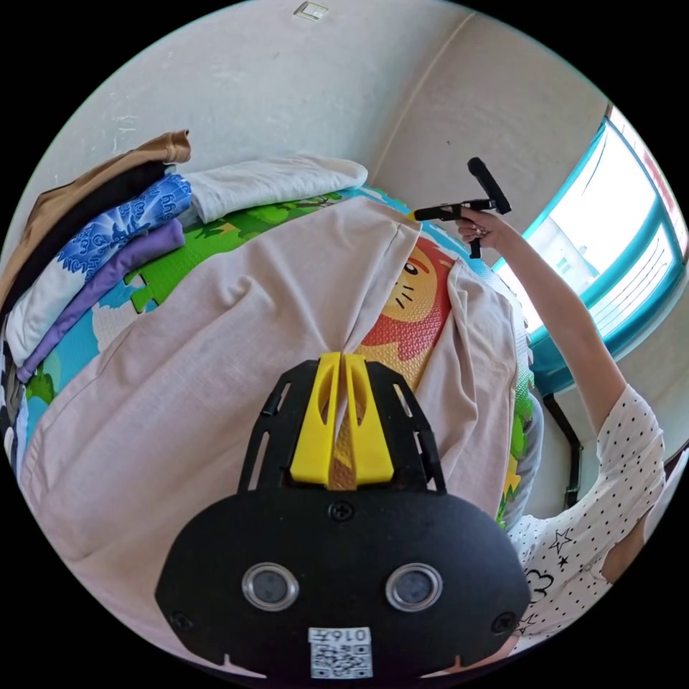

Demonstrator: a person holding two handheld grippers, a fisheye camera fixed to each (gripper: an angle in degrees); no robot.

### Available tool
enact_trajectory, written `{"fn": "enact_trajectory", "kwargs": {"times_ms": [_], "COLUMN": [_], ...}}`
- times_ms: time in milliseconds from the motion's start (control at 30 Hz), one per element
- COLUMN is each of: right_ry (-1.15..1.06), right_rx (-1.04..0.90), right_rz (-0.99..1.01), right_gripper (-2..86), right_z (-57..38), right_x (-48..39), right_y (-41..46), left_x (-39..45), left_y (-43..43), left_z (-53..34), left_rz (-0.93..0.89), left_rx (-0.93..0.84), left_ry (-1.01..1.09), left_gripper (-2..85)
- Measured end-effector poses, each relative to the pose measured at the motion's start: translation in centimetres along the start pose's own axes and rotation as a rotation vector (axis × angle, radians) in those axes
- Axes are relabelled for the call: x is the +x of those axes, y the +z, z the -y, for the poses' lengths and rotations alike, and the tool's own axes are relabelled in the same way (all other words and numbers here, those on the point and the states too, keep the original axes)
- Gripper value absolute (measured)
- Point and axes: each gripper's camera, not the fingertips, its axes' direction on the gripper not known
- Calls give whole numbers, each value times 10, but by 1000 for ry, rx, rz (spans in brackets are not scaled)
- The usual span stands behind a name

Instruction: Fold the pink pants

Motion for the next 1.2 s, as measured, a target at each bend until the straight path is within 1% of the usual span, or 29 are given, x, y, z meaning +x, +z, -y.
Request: {"fn": "enact_trajectory", "kwargs": {"times_ms": [233,367,467,500,633,733,800,867,933,967,1000,1067,1133,1200], "right_ry": [-14,-28,-45,-52,-42,-31,-51,-55,-71,-72,-64,-58,-71,-66], "right_rx": [13,10,44,61,146,281,387,416,334,205,71,-29,-17,33], "right_rz": [25,-1,-84,-84,-11,94,182,211,233,246,238,213,205,224], "right_gripper": [11,7,4,3,1,1,1,1,1,1,1,1,1,1], "right_z": [-8,-11,-15,-17,-27,-42,-60,-74,-83,-87,-91,-101,-109,-114], "right_x": [5,6,5,7,19,34,48,61,73,82,91,99,102,107], "right_y": [-8,-10,-20,-26,-53,-83,-103,-112,-110,-101,-91,-82,-84,-90], "left_x": [-2,-2,-1,0,-1,1,2,5,10,12,16,22,34,44], "left_y": [3,3,-2,-5,-21,-32,-38,-39,-35,-33,-32,-33,-39,-39], "left_z": [-10,-16,-23,-28,-44,-56,-62,-65,-66,-66,-66,-68,-73,-76], "left_rz": [-3,-3,0,-4,-33,-34,-37,-68,-146,-163,-162,-91,54,106], "left_rx": [-4,-1,23,44,128,170,186,173,98,75,44,40,69,64], "left_ry": [-1,-1,-1,6,14,24,34,63,116,131,138,128,122,150], "left_gripper": [-10,-10,-10,-9,-9,-9,-7,-4,8,22,49,59,61,62]}}
